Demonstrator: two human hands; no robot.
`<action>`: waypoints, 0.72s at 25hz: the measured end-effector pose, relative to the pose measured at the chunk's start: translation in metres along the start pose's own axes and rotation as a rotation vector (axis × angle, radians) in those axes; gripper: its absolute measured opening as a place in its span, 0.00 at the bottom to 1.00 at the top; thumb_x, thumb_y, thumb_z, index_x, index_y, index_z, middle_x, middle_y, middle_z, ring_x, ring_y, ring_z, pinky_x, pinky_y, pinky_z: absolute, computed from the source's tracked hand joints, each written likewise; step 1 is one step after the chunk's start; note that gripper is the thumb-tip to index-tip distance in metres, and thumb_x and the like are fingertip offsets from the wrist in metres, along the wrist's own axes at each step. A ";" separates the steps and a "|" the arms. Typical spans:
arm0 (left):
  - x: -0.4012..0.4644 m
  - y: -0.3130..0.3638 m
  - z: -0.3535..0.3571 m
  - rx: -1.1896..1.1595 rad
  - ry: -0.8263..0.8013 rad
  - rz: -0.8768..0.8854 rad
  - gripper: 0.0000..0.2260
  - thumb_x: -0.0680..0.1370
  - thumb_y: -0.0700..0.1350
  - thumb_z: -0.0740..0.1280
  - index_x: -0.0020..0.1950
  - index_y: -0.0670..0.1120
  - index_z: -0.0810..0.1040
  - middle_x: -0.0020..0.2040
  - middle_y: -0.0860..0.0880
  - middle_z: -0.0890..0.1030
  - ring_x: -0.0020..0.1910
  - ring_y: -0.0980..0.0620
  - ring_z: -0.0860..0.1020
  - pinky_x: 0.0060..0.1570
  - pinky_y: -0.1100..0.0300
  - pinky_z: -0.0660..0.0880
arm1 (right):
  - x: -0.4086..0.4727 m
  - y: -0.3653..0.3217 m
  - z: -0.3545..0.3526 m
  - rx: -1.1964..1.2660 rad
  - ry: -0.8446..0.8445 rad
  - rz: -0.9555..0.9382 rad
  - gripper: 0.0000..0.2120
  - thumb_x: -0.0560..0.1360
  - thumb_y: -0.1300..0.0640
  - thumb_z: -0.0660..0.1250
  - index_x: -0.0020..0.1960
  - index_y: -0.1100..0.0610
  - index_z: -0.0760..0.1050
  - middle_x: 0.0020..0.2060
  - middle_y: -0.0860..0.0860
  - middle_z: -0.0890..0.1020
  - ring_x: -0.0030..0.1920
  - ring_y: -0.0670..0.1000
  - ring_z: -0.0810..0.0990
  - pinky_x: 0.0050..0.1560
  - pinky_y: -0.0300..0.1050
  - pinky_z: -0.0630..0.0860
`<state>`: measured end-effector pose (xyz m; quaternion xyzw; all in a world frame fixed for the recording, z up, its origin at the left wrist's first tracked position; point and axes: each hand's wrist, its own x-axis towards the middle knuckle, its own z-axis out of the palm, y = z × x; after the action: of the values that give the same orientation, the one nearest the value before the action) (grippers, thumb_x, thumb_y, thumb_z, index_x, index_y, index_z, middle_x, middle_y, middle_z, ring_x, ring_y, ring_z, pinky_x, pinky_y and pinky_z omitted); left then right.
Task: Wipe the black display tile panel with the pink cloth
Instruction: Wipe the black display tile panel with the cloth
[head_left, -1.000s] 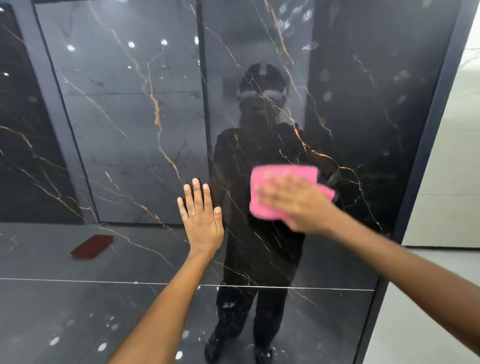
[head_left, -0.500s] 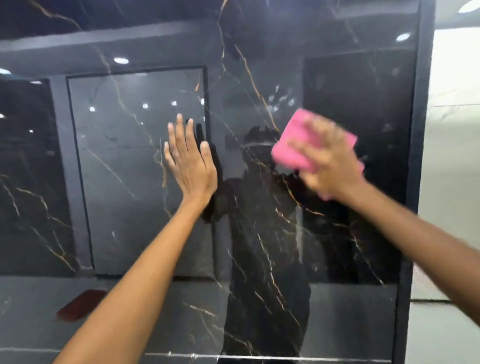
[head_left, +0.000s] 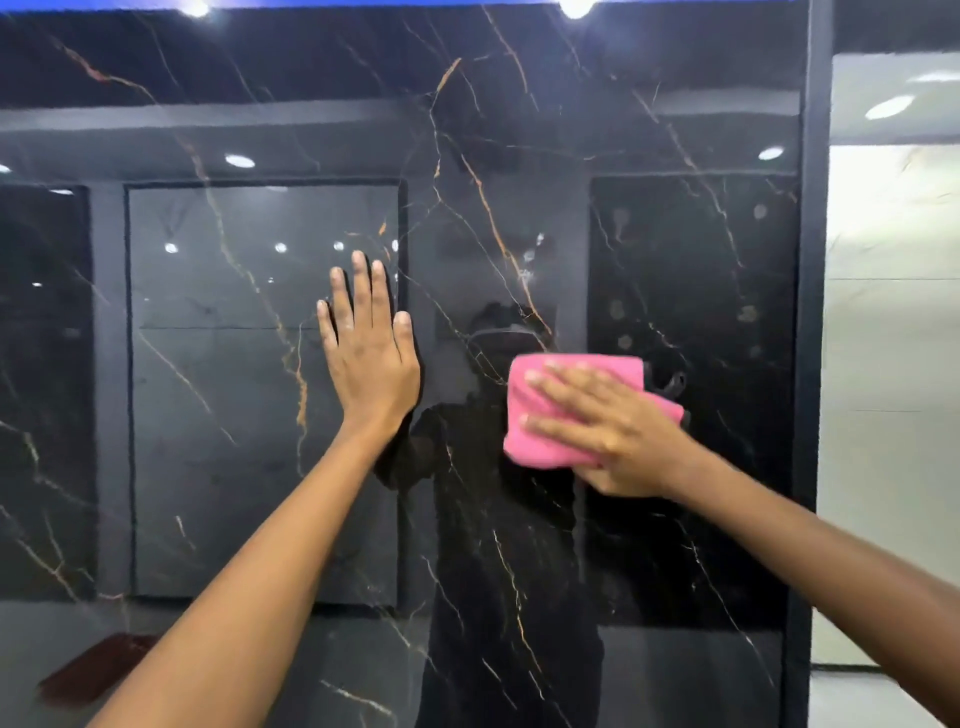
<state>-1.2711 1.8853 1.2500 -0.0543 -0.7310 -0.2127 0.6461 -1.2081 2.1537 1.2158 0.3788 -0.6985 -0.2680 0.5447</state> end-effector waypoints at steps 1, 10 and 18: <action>-0.001 0.000 0.000 0.003 0.000 0.001 0.25 0.82 0.48 0.49 0.79 0.46 0.50 0.79 0.49 0.49 0.78 0.48 0.46 0.75 0.48 0.43 | 0.009 0.024 -0.004 0.008 0.062 0.119 0.31 0.65 0.57 0.60 0.69 0.53 0.67 0.70 0.62 0.67 0.71 0.63 0.63 0.71 0.58 0.58; 0.000 -0.001 -0.002 0.006 0.003 0.008 0.25 0.81 0.48 0.48 0.79 0.46 0.52 0.79 0.49 0.50 0.78 0.48 0.47 0.75 0.49 0.42 | 0.071 -0.013 0.008 0.089 0.063 0.048 0.32 0.62 0.56 0.59 0.67 0.55 0.70 0.70 0.63 0.68 0.70 0.65 0.64 0.72 0.59 0.56; -0.001 0.000 0.000 -0.008 0.021 0.016 0.25 0.81 0.48 0.48 0.79 0.46 0.51 0.79 0.50 0.49 0.78 0.48 0.46 0.75 0.50 0.41 | 0.076 0.124 -0.041 0.040 0.347 0.742 0.27 0.64 0.60 0.64 0.64 0.60 0.75 0.67 0.64 0.69 0.68 0.66 0.65 0.71 0.53 0.60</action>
<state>-1.2708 1.8853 1.2486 -0.0603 -0.7230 -0.2112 0.6550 -1.2072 2.1633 1.3670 0.1513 -0.6906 0.0281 0.7067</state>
